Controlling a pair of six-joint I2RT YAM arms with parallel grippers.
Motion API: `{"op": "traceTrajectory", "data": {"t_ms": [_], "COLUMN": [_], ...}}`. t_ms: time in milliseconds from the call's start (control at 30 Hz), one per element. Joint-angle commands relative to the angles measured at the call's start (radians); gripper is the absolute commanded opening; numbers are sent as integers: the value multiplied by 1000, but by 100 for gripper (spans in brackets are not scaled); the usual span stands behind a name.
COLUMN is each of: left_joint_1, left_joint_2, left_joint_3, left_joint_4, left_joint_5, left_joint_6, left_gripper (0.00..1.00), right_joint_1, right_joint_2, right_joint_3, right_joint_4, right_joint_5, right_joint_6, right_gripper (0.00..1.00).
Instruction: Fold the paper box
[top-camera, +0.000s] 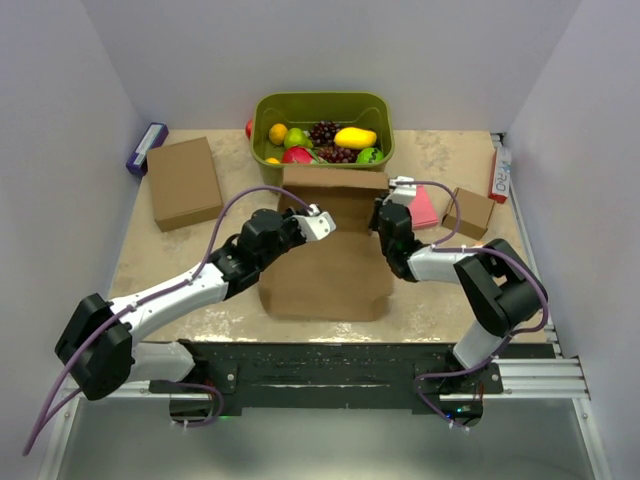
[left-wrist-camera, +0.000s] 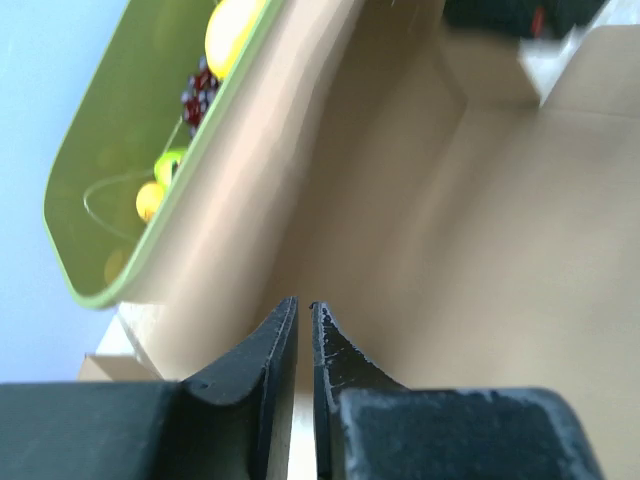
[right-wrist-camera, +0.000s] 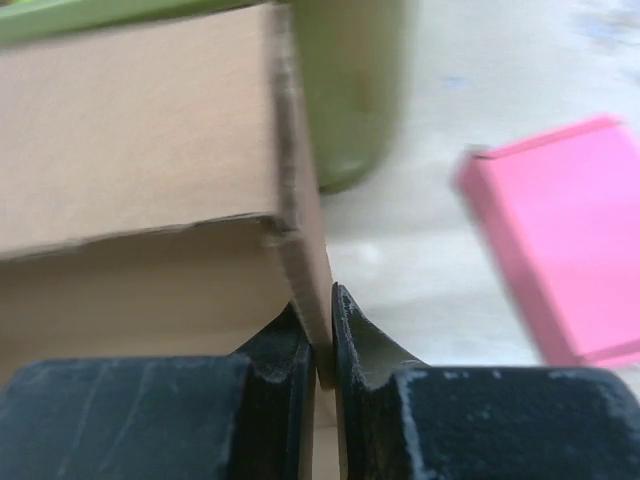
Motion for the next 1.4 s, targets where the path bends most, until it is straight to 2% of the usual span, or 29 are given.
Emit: {"op": "traceTrajectory", "data": {"t_ms": [0,200,367,400,433,500,533,633,667,733,867,1067,1167,1367], "left_joint_1": [5,4,5,5,7,22,28,61,67,79,82,79,76,33], "left_joint_2": [-25,-25,-45,-59,-67,-85,-91,-114,-120,-134,-130,-62,17,187], "left_joint_3": [-3,-1,9,8,8,9,14,26,28,31,34,48,120,255], "left_joint_4": [-61,-63,-68,-64,-63,-60,-60,-63,-64,-67,-75,-49,-73,-43], "left_joint_5": [-48,-14,7,7,7,24,33,84,108,130,148,144,125,78], "left_joint_6": [-29,-35,-61,-67,-82,-101,-121,-164,-173,-188,-185,-152,-150,-86], "left_gripper": [0,0,2,10,29,48,62,79,82,88,91,91,90,90], "right_joint_1": [-51,-51,-51,-51,-51,-49,-51,-51,-51,-49,-49,-51,-49,-74], "right_joint_2": [-27,-26,-12,-15,-21,-29,-38,-55,-58,-66,-107,-211,-331,-562], "right_joint_3": [4,-13,-7,-6,-6,-3,-1,7,7,10,-4,-32,-74,-90], "right_joint_4": [-83,-21,21,19,18,6,1,-30,-36,-54,-99,-212,-279,-460], "right_joint_5": [258,200,69,55,42,15,9,-17,-25,-40,-54,-71,-95,-25], "right_joint_6": [113,69,1,0,-2,-3,-2,-3,-5,-2,12,33,32,36], "right_gripper": [0,0,8,11,22,34,44,56,62,64,68,70,74,84]}}
